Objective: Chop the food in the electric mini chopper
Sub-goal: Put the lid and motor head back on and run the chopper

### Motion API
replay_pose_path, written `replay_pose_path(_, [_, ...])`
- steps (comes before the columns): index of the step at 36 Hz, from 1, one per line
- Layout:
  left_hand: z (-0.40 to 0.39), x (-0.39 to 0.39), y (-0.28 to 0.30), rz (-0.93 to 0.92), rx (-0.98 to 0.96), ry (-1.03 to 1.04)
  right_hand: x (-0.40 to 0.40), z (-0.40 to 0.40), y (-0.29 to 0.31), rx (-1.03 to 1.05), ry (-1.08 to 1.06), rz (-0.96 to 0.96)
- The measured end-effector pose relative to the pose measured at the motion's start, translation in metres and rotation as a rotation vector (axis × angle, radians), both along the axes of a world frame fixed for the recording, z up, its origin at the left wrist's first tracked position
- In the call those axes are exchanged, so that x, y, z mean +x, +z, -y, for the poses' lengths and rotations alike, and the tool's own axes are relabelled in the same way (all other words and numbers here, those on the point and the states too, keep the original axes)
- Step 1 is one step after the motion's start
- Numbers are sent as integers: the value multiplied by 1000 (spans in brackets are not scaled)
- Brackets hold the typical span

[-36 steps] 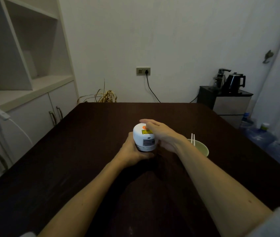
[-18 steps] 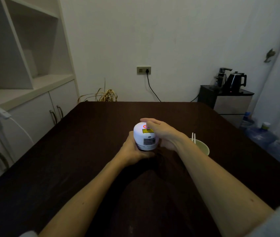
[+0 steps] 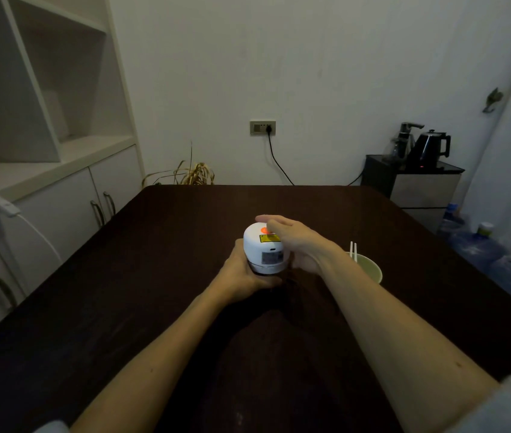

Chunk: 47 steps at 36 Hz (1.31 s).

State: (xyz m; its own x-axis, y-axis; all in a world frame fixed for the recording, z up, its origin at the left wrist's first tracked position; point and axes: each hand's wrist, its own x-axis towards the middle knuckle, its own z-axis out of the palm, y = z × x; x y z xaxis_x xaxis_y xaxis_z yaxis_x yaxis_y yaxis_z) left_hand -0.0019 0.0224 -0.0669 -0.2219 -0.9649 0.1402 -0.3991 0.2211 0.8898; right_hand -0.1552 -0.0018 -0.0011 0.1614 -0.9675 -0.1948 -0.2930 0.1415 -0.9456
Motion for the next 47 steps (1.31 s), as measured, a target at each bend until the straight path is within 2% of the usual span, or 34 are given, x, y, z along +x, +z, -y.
replay_pose_path(28, [0, -1, -1, 12, -26, 27, 0, -1, 0, -17, -4, -3])
replay_pose_path(33, [4, -1, 0, 16, 10, 10, 4, -2, -1, -72, -41, 1])
replay_pose_path(39, [5, -1, 2, 3, 20, 8, 2, -7, 0, -216, -4, -88])
replay_pose_path(47, [8, 1, 30, -54, 13, -51, 2, -12, 18, -298, 16, -328])
